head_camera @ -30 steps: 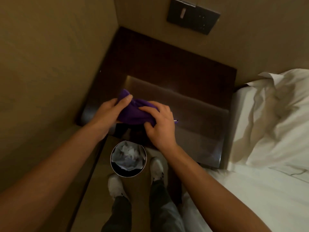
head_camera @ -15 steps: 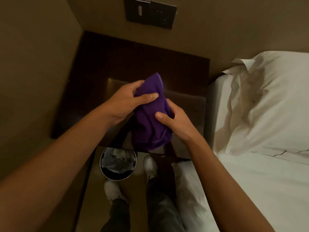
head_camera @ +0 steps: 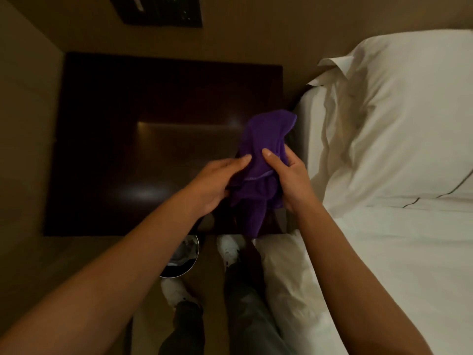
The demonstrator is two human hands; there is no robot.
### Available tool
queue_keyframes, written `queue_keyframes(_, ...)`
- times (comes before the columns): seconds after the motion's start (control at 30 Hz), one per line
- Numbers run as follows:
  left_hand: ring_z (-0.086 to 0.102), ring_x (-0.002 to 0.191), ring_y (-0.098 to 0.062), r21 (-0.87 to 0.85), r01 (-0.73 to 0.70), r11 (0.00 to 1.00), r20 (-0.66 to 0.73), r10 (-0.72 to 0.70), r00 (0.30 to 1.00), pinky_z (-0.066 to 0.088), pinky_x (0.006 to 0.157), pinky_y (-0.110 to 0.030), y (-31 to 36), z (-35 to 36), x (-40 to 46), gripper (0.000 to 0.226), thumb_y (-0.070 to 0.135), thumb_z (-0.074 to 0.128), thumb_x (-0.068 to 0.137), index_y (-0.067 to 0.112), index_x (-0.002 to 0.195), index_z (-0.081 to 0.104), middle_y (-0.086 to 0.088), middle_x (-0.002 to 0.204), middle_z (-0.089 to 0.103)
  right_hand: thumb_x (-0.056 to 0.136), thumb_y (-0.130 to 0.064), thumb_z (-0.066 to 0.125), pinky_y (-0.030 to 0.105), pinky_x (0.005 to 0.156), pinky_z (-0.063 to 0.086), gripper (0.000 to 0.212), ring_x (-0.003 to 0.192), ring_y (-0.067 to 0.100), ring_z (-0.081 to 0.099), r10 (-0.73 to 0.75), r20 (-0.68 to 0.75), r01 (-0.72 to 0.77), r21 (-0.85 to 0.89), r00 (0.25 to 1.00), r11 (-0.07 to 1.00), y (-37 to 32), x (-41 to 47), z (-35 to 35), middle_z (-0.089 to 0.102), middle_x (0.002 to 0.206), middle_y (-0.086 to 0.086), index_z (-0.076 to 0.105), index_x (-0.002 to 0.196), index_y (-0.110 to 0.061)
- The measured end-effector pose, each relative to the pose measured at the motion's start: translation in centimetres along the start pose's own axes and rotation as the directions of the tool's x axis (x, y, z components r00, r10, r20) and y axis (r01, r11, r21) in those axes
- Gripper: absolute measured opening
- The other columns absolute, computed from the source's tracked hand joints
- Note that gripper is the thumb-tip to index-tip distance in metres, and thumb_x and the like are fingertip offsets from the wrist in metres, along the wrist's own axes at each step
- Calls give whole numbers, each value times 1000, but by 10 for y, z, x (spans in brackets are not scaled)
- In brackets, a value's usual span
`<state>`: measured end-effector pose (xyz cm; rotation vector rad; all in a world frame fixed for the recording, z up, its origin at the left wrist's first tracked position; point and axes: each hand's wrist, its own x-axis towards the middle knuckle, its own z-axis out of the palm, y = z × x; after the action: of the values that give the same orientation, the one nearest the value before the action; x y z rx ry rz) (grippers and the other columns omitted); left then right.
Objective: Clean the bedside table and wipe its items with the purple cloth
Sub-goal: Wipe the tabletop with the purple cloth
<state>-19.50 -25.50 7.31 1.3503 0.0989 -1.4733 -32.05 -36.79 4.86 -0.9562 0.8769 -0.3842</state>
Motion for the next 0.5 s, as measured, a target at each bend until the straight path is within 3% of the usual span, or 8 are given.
queue_keyframes(0.1,69,109,-25,122,-22,992,-88,33,996,57,94,-38,-18,7,19,24,18,67,95,20,119,67,-11,123,70,89,-23,77,42,95,59,29,112,28,72,53,-41,-55,-45,998,997,12,8,-18,75,120,9,73,118,-28)
queue_keyframes(0.27,70,102,-24,163,-8,987,-162,34,986,59,87,-39,-39,14,43,42,7,65,96,19,135,58,-10,121,68,94,-20,73,30,85,61,33,103,15,74,48,-187,-105,-310,981,945,31,23,-38,77,108,-8,65,125,-26)
queue_keyframes(0.4,64,116,-21,328,-97,940,-261,189,947,56,97,-42,-55,17,51,52,6,64,96,23,143,52,-7,130,63,95,-25,73,29,101,52,58,121,12,62,-22,-255,-124,-542,967,831,43,32,-42,65,137,0,51,148,-20)
queue_keyframes(0.5,60,119,-12,417,-183,890,-279,317,906,55,97,-31,-65,17,49,55,7,65,95,26,144,50,2,132,61,93,-27,74,20,94,44,55,122,8,58,-119,-240,-75,-669,963,740,48,32,-36,63,138,-3,54,145,-25)
